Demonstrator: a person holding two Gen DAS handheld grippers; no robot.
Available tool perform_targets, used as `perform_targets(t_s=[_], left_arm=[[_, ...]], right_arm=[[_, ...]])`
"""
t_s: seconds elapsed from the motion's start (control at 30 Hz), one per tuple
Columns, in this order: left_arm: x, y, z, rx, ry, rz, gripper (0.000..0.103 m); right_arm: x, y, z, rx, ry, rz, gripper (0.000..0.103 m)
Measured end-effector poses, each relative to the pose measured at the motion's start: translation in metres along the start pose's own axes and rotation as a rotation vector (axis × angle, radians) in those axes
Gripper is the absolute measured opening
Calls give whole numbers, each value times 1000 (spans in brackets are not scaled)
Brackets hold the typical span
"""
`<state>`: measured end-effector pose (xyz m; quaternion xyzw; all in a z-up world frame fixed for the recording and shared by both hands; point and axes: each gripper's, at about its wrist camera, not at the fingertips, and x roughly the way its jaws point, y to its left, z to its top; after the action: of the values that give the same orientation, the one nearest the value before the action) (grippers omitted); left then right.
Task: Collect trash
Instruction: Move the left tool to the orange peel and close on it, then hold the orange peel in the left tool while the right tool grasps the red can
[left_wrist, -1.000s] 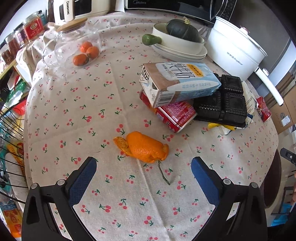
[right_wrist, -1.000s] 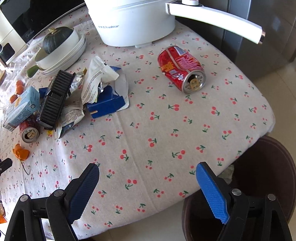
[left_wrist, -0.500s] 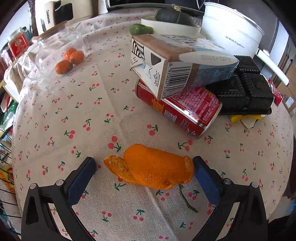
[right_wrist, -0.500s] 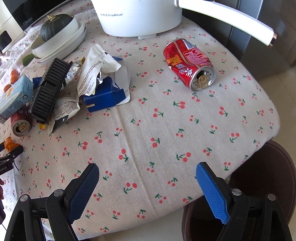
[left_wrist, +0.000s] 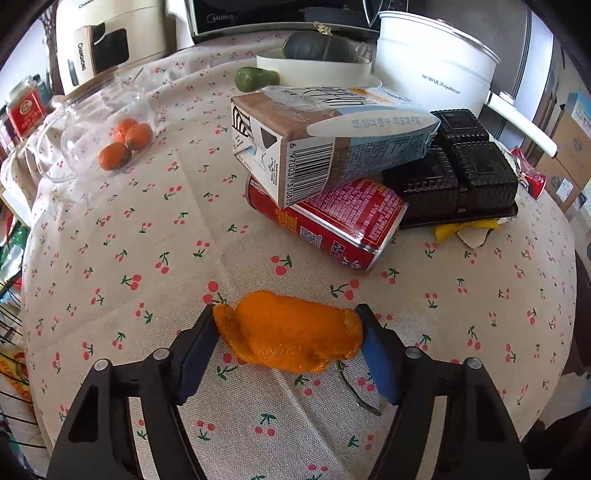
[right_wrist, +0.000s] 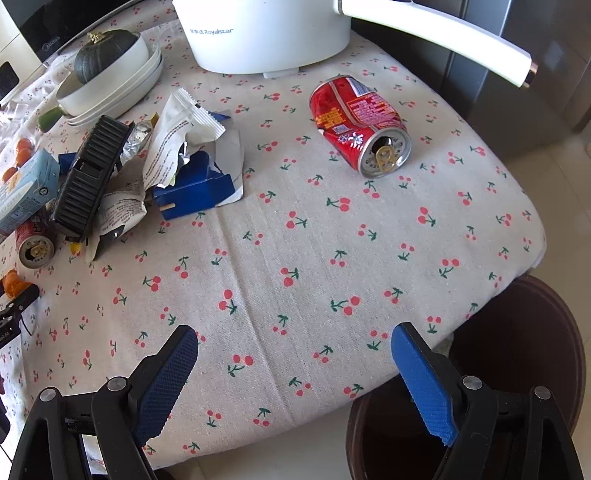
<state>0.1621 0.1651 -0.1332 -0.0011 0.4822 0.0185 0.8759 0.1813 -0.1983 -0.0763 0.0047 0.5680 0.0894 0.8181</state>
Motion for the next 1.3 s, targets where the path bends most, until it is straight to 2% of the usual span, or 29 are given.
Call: perform_targets(t_s=[0.13,0.4,0.47,0.63,0.83,1.1,1.2,1.3], left_arm=[[-3,-1,-1,14,2,-3,56],[-16,-3,-4,-1,41,-24,44],[-25,-5,-4,-9,38,-40,44],[-45,-8,0,-29,29,-75,43],[-61,-3,4,-81,11,-121,43],[-63,-4,11,-120,16,-147,43],[-61,-4,15,-133,16,-150,43],[-60,-6,18,-143,12,-160,43]], right_arm=[[0,-2,-1,2,5,-5,89],[-9,-13,6,24,-11,8,89],[-13,-21,13,25,-24,11,89],[-8,-44,44,30,-49,-61,90],[27,-46,79,-54,-64,-73,90],[77,-39,117,-110,-26,-78,90],[90,-33,123,-130,-12,-88,84],[96,-30,124,-132,-7,-97,68]])
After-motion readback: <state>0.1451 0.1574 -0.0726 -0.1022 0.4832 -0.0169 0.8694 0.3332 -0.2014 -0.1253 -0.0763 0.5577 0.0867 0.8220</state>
